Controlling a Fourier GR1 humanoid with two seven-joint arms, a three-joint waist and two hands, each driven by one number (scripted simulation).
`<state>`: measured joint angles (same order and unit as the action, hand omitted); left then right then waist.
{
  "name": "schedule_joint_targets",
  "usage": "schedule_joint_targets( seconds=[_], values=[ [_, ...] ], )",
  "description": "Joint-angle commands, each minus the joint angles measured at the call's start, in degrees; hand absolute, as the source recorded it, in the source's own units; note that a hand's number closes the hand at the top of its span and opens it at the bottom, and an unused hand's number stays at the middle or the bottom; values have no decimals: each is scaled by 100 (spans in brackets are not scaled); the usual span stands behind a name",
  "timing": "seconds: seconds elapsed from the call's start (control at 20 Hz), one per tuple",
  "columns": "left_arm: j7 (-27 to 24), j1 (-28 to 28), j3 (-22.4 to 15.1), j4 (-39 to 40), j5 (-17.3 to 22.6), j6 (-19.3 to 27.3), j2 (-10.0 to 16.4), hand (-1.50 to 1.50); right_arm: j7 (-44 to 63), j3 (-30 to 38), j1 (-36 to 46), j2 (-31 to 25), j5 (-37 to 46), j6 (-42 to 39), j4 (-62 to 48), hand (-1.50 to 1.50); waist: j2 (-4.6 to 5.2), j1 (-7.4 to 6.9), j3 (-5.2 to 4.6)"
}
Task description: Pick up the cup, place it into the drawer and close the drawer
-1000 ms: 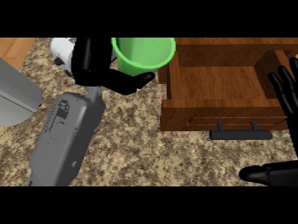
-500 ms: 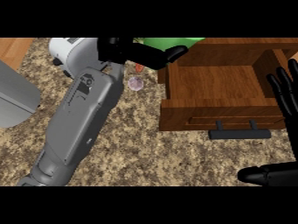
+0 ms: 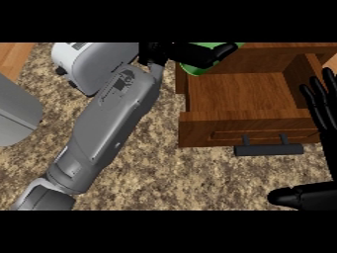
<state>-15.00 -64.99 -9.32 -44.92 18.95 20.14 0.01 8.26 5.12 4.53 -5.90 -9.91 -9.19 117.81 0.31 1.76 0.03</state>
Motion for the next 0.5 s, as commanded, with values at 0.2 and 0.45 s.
schedule_joint_targets(
  seconds=[0.2, 0.45],
  values=[
    [-416, -719, -561, 1380, 854, 318, -1, 150, -6, 175, 233, -109, -224, -95, -109, -150, 45, 171, 2],
    [-553, -691, -1198, 1643, 1204, 244, -1, 150, -32, 127, 236, -140, -119, -125, -190, -150, 43, 195, 3]
  ],
)
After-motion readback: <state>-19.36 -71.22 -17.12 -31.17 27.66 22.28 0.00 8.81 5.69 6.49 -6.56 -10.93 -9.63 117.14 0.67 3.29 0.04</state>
